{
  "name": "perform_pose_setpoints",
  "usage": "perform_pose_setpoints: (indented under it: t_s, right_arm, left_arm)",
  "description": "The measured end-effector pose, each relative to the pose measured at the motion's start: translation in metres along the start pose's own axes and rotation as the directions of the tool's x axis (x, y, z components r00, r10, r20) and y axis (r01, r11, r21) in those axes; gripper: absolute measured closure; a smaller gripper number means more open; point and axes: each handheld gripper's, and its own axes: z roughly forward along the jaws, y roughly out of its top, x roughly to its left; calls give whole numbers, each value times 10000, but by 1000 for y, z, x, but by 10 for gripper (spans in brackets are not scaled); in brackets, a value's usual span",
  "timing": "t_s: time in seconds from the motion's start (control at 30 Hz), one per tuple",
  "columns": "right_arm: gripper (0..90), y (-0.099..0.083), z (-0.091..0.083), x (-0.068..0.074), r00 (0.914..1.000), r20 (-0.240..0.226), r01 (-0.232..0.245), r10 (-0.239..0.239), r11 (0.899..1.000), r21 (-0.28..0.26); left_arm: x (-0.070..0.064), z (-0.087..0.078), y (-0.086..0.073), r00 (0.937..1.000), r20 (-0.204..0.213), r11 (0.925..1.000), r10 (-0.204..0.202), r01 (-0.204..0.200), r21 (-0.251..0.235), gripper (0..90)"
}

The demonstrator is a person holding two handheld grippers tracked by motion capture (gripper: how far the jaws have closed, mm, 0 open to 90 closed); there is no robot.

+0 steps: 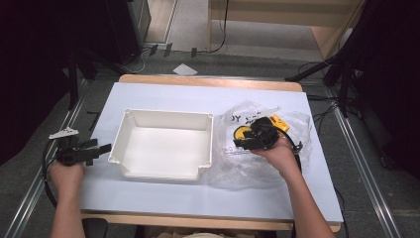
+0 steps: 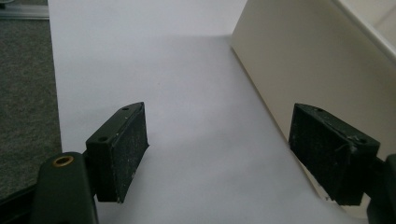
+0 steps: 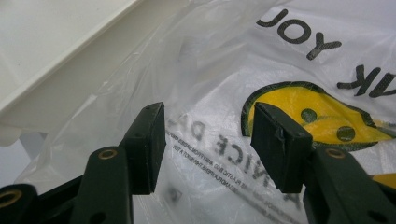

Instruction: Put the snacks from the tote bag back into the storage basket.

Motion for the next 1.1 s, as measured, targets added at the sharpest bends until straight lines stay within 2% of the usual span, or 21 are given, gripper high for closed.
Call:
perform_pose_setpoints:
  t_s: [0.1,0.2,0.27,0.4,1.1]
  right_arm:
    - [462,3,1,-2,9992,-87,-389,391,9990,230]
    - [463,4,1,0,9997,-154,-201,204,9996,197]
    - [459,5,1,1,9998,-167,-66,69,9998,204]
    - [452,5,-1,4,9998,-139,112,-110,9999,94]
    - [430,13,-14,4,9977,-233,637,-636,9980,34]
  left_arm:
    - [0,0,-1,10000,-3,10000,-8,8,2,208]
    - [1,-1,-1,10000,45,10000,-55,55,56,209]
    - [1,-3,-1,9992,351,9996,-180,188,-229,208]
    - [0,-2,-3,9997,219,9999,-136,137,-29,208]
    - [-4,-5,-5,9998,196,10000,45,-46,31,208]
